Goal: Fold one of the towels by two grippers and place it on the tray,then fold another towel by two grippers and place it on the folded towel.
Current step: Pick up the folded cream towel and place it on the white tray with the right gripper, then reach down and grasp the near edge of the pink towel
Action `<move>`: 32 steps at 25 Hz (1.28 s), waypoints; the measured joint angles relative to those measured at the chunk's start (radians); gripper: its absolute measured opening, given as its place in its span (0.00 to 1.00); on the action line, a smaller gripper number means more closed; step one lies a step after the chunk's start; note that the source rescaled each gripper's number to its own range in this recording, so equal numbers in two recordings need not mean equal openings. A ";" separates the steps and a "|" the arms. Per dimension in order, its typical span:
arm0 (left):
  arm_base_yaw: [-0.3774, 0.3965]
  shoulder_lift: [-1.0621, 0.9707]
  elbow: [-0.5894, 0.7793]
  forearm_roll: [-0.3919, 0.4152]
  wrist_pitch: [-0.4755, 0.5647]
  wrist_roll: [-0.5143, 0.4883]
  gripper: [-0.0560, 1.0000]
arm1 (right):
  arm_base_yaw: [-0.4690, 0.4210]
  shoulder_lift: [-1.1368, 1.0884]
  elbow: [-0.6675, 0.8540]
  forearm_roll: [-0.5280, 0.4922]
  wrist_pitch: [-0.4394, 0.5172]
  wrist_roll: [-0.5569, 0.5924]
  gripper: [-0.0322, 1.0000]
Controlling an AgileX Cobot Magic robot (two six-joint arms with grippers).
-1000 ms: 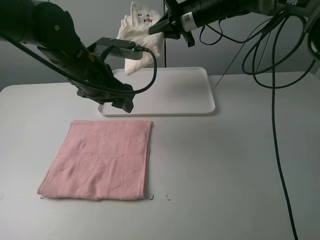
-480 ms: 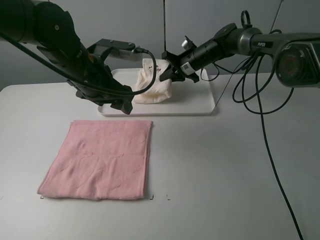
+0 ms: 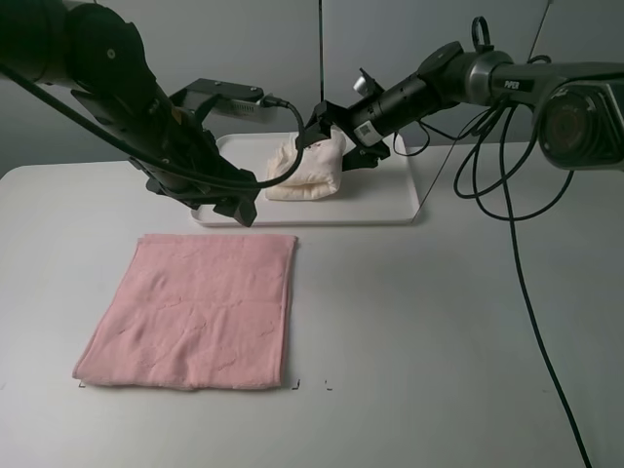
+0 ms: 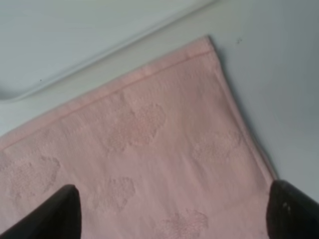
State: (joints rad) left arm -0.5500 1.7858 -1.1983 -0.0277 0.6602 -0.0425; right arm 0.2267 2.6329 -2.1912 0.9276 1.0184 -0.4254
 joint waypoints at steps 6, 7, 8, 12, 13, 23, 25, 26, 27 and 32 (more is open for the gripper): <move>0.000 -0.042 0.002 0.033 0.012 0.004 0.96 | -0.019 -0.103 -0.002 -0.155 0.021 0.024 1.00; 0.006 -0.061 0.010 0.041 0.012 0.014 0.96 | -0.019 -0.131 -0.002 -0.181 0.019 0.027 1.00; 0.016 -0.085 0.020 0.042 0.014 0.027 0.96 | -0.019 -0.164 -0.004 -0.205 0.019 0.033 1.00; 0.110 -0.175 0.083 0.039 0.031 0.110 0.96 | -0.019 -0.286 0.065 -0.311 0.031 0.044 1.00; 0.137 -0.197 0.101 0.037 0.037 0.131 0.96 | -0.019 -0.316 0.103 -0.326 0.032 0.046 1.00; 0.299 -0.259 0.120 0.039 0.290 0.670 0.96 | 0.073 -0.602 0.604 -0.379 -0.115 -0.061 1.00; 0.299 -0.259 0.120 0.041 0.307 0.767 0.96 | 0.125 -0.658 0.671 -0.438 -0.140 -0.089 1.00; 0.299 -0.259 0.120 0.046 0.314 0.832 0.96 | 0.155 -0.682 0.696 -0.471 -0.142 -0.096 1.00; 0.299 -0.259 0.120 0.060 0.327 0.913 0.96 | 0.186 -0.699 0.712 -0.516 -0.142 -0.102 1.00; 0.299 -0.259 0.120 0.100 0.416 1.223 0.96 | 0.317 -0.716 0.723 -0.653 -0.073 -0.142 1.00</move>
State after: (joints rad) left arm -0.2507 1.5272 -1.0786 0.0719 1.0761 1.1803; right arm 0.5435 1.9172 -1.4682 0.2743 0.9455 -0.5677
